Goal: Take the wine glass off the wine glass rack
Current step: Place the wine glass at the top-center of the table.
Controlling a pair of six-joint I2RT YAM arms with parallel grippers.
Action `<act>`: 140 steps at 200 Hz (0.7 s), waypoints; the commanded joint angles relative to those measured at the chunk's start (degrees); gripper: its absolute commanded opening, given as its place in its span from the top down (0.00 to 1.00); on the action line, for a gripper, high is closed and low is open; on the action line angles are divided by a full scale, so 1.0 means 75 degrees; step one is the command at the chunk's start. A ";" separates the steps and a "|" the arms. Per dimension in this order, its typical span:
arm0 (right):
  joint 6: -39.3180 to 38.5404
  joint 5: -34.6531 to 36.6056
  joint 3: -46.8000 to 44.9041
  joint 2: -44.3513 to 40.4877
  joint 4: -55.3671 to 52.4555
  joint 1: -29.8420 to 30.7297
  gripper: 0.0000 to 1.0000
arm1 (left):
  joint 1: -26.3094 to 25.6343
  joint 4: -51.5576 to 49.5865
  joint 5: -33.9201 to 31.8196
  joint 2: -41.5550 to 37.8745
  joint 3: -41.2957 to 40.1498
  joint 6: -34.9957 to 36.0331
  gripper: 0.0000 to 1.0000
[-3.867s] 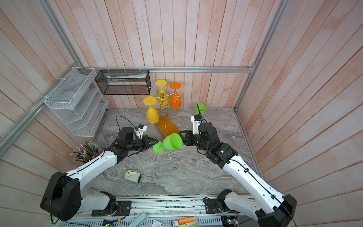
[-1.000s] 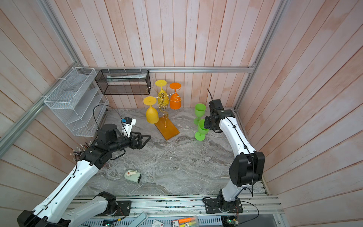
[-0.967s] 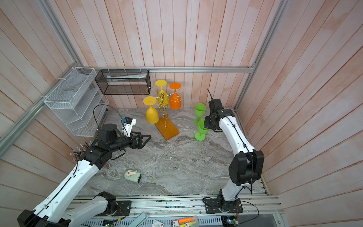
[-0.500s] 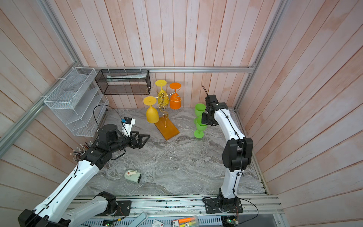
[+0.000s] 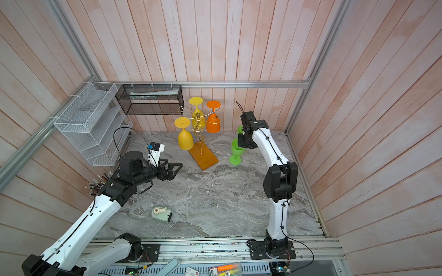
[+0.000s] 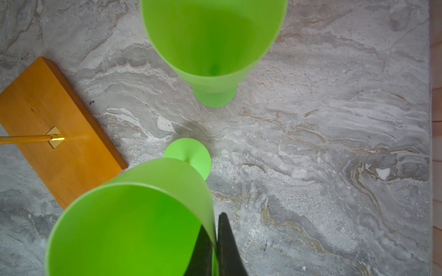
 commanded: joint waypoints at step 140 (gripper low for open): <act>0.0124 0.0233 0.1363 0.1021 -0.0754 0.0874 0.86 | 0.0050 0.0007 -0.0216 -0.0012 -0.0110 0.0080 0.00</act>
